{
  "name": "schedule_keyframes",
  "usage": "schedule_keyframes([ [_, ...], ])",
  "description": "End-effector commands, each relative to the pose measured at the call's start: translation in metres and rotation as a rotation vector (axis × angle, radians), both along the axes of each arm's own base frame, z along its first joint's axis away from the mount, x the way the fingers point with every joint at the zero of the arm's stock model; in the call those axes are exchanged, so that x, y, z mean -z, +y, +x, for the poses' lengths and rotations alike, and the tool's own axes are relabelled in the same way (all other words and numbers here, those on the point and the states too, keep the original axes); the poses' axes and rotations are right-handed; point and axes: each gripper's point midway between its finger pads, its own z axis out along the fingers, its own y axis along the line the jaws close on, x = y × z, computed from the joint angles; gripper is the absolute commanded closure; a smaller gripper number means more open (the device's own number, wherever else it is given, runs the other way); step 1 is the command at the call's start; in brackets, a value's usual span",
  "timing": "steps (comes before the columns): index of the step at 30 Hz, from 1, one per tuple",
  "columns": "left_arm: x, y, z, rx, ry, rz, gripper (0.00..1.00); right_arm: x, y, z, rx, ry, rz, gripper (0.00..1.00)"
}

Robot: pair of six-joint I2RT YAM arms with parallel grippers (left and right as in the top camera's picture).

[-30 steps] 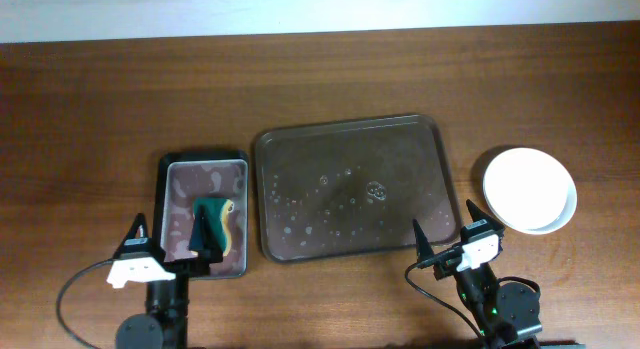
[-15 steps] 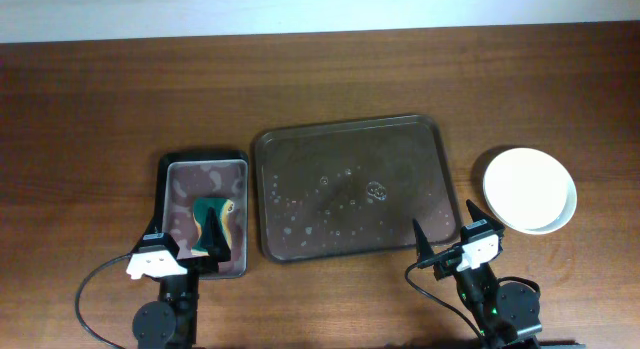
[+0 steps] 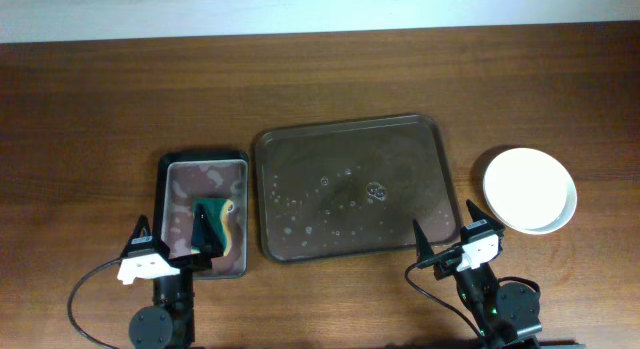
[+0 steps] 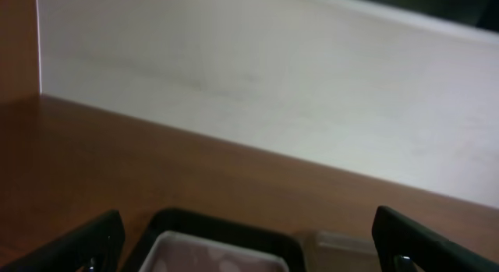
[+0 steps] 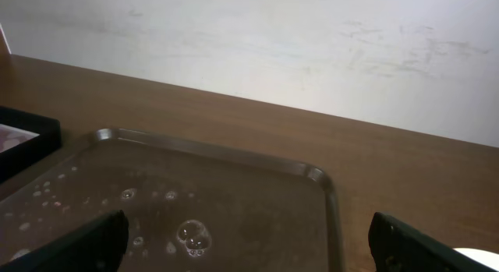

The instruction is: Clean dirty plates on tray and stack at the side

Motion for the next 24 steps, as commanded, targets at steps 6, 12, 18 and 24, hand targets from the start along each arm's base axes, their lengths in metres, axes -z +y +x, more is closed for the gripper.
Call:
schedule_keyframes([
  [6,0.032,0.004,-0.001,-0.021,0.130,0.011,0.00,0.002,0.000,0.000,0.000,0.006,0.009,0.01],
  [12,0.032,0.004,-0.001,-0.021,0.130,0.011,0.00,0.002,0.000,0.000,0.000,0.006,0.009,0.01],
  [18,0.032,0.004,-0.001,-0.021,0.130,0.011,0.00,0.002,0.000,0.000,0.000,0.005,0.009,0.01],
  [24,0.032,0.004,-0.001,-0.021,0.130,0.011,0.00,0.002,0.000,0.000,0.000,0.006,0.009,0.01],
])
